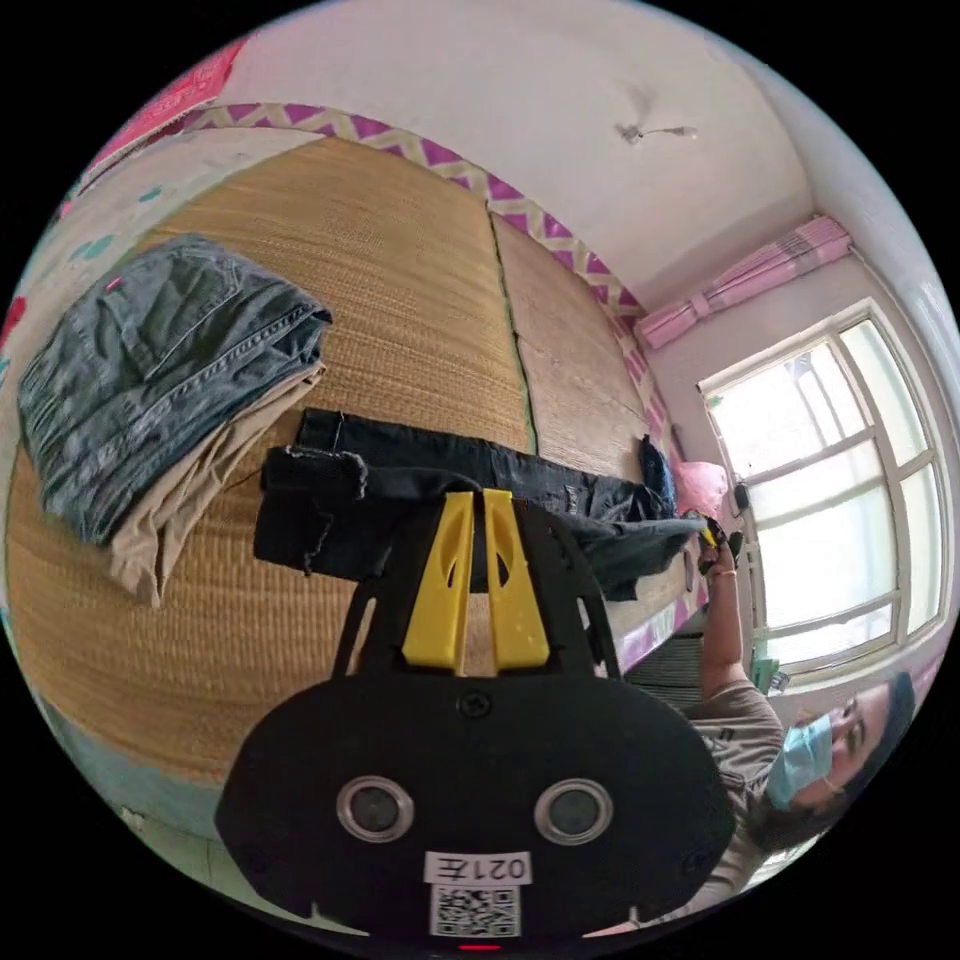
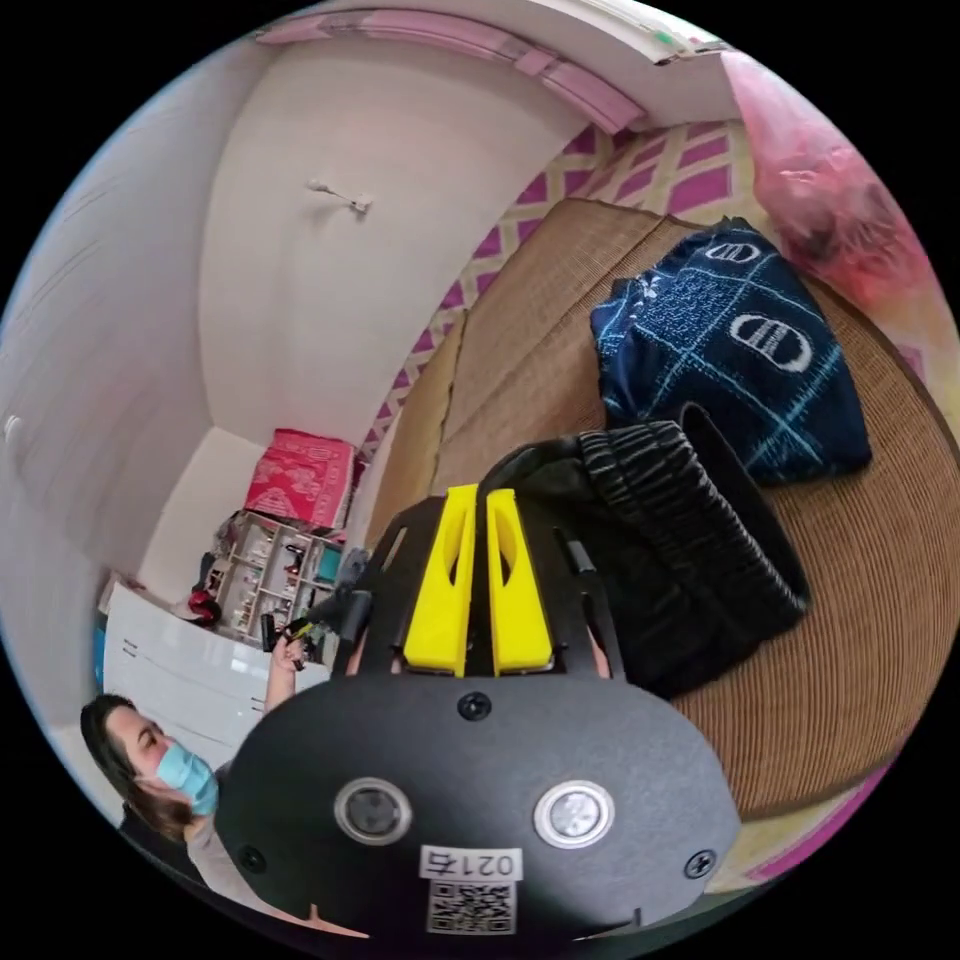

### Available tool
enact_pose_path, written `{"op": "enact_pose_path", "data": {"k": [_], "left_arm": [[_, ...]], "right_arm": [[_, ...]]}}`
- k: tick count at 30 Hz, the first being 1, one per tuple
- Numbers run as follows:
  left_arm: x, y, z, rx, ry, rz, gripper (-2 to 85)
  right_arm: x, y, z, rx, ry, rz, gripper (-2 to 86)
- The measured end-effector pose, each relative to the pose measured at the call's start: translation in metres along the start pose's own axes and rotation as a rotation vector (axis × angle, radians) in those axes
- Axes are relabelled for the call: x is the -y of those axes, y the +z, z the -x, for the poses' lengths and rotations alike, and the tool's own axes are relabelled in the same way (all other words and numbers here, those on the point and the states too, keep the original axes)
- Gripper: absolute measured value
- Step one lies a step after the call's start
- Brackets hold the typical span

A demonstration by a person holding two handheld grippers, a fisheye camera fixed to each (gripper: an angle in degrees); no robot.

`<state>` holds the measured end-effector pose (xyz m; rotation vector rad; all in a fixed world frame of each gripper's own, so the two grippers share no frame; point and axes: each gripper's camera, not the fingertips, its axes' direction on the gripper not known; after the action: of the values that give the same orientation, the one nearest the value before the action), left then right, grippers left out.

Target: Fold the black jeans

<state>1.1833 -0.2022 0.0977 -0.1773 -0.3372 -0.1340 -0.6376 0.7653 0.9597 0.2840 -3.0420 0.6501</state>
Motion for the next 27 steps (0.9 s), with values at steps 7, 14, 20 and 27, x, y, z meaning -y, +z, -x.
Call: {"op": "enact_pose_path", "data": {"k": [7, 14, 20, 27], "left_arm": [[0.082, 0.147, 0.095, -0.061, -0.205, 0.097, 4.4], [0.035, 0.112, 0.093, 0.02, 0.007, -0.011, 9.6], [-0.012, 0.12, 0.082, 0.175, -0.049, -0.133, 8.8], [-0.011, 0.141, 0.103, 0.314, -0.192, -0.161, 8.8]], "right_arm": [[0.053, 0.129, -0.079, -0.029, 0.105, 0.054, 5.7], [0.02, 0.111, -0.047, 0.039, -0.108, 0.057, 2.1], [-0.034, 0.151, 0.035, 0.046, -0.345, 0.195, 0.1], [-0.09, 0.191, 0.07, 0.08, -0.397, 0.268, -0.6]]}}
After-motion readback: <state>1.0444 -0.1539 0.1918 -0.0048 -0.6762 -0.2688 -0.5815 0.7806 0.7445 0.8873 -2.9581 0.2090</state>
